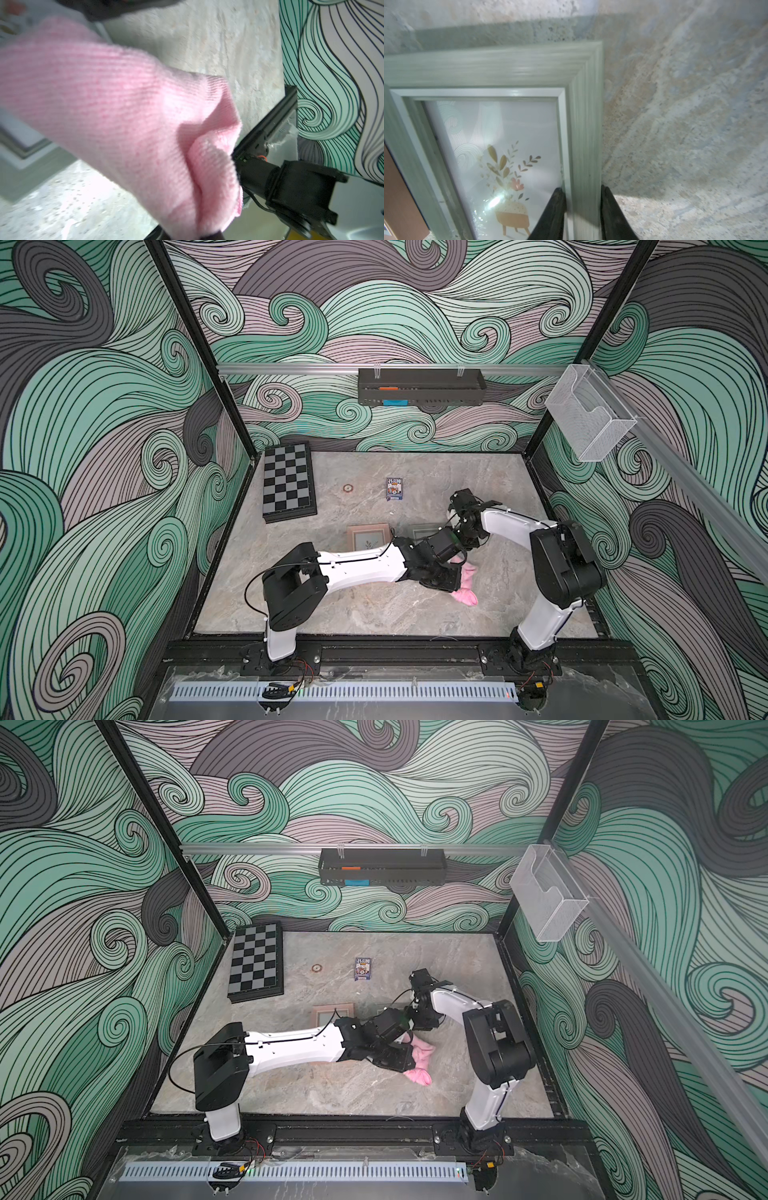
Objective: Wipe the picture frame with a cloth
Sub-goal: Wipe the dirt from the picture frame.
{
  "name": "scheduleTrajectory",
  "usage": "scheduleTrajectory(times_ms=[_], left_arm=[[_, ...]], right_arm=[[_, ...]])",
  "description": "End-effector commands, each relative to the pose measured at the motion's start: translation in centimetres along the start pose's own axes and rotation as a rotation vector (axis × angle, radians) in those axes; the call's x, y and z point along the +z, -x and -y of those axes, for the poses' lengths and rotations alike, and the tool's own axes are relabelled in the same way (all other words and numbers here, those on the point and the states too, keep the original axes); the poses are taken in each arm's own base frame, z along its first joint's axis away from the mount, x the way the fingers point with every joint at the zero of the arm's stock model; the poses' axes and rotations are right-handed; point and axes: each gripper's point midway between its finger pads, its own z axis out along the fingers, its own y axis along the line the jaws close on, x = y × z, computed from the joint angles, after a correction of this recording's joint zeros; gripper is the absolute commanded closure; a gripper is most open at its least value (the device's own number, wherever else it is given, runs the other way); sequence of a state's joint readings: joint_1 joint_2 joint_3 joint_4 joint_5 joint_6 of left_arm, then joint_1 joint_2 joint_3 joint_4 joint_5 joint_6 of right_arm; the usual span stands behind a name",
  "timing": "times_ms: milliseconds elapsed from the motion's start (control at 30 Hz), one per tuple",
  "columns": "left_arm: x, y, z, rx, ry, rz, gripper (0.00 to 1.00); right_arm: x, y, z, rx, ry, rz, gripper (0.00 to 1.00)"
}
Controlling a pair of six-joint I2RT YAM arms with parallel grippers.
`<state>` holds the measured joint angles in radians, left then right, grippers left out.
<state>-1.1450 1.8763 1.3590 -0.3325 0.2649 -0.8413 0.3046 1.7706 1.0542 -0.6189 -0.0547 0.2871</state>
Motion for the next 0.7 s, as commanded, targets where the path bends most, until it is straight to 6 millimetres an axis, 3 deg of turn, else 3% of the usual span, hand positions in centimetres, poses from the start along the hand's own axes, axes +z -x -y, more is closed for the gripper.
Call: scheduleTrajectory(times_ms=[0, 100, 300, 467, 667], left_arm=[[3.3, -1.6, 0.0, 0.028, -0.035, -0.078, 1.0], [4.1, -1.0, -1.4, 0.041, 0.055, -0.012, 1.0], [3.6, 1.2, -5.4, 0.01, 0.229, 0.161, 1.0], [1.6, -0.6, -10.0, -0.09, 0.41, 0.164, 1.0], [-3.3, -4.2, -16.0, -0.207, 0.653, 0.156, 1.0]], right_arm=[[1.4, -2.3, 1.5, 0.033, -0.039, -0.094, 0.71], [1.3, -2.2, 1.6, 0.038, -0.036, -0.092, 0.71], [1.4, -2.1, 1.4, 0.037, -0.027, -0.093, 0.71], [1.4, -2.1, 1.4, 0.035, -0.026, -0.092, 0.71], [1.5, -2.1, 1.4, 0.037, -0.025, -0.094, 0.71]])
